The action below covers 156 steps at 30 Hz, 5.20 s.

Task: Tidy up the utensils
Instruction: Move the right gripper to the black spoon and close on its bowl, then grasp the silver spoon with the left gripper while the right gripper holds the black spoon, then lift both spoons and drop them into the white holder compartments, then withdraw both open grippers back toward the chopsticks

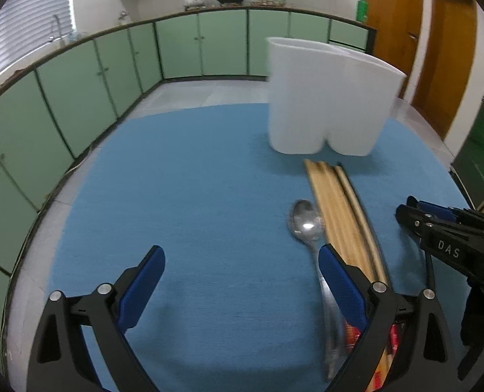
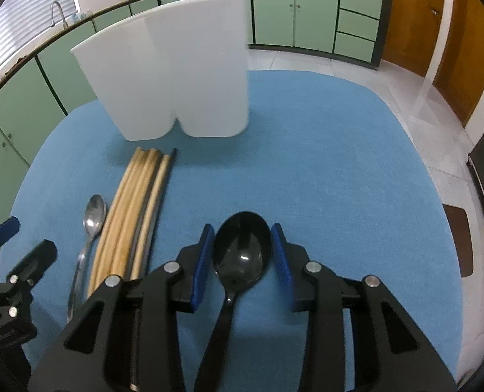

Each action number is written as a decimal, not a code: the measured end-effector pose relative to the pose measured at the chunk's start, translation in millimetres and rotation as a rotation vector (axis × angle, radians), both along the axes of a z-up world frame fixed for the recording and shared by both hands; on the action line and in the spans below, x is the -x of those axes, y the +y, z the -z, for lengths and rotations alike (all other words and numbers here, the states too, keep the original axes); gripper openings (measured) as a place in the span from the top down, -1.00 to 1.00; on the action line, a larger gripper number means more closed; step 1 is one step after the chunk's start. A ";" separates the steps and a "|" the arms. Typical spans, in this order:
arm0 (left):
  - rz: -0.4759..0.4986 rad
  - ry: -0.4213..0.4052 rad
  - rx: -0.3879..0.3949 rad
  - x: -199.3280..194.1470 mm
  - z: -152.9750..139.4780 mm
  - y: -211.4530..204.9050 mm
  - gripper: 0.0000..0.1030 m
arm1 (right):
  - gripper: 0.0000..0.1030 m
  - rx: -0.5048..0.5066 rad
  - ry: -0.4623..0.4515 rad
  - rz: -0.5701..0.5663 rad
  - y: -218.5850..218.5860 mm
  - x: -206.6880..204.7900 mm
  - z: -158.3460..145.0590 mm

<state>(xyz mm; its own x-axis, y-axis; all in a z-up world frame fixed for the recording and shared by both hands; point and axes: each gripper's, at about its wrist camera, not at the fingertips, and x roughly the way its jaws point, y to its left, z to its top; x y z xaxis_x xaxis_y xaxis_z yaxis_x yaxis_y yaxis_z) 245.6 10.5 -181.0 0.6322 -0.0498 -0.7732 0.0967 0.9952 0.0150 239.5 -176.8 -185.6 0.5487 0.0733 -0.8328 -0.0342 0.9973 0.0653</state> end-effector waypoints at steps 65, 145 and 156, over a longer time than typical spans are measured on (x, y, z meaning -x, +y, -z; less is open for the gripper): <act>0.048 -0.156 0.145 -48.9 -9.1 4.4 0.45 | 0.38 -0.068 -0.232 -0.112 -3.6 5.7 -44.8; 0.035 -0.032 0.083 82.8 26.4 18.6 -0.53 | -0.48 -0.098 -0.104 -0.060 36.8 142.1 1.0; 0.031 0.000 0.067 85.5 33.2 21.4 -0.54 | -0.27 -0.004 -0.076 -0.072 50.4 144.9 5.0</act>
<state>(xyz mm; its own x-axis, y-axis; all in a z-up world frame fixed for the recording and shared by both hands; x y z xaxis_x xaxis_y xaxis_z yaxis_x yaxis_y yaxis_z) 160.1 31.8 -214.2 0.6294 -0.1207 -0.7676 0.1272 0.9905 -0.0514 94.6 -126.4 -190.6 0.6036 0.1177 -0.7886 -0.1108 0.9918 0.0633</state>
